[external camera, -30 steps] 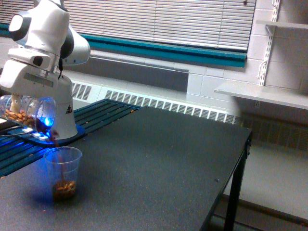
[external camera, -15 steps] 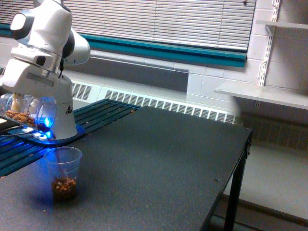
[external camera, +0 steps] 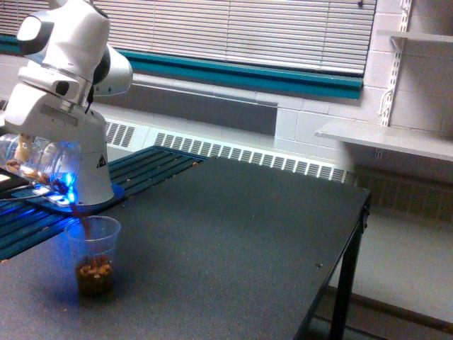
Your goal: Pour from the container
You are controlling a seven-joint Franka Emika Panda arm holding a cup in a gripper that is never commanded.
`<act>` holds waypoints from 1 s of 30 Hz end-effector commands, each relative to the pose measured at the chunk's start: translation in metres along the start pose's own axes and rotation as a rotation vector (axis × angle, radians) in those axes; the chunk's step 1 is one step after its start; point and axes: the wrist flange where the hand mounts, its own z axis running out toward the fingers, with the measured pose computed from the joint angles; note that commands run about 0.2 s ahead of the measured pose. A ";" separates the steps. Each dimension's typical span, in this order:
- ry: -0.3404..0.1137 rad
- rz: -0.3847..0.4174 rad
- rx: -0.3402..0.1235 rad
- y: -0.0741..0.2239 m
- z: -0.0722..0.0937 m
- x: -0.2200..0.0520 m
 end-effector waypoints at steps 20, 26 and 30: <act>-0.045 -0.079 -0.112 0.004 -0.029 0.013; -0.053 -0.073 -0.105 0.004 -0.030 0.011; -0.051 -0.074 -0.102 0.003 -0.031 0.012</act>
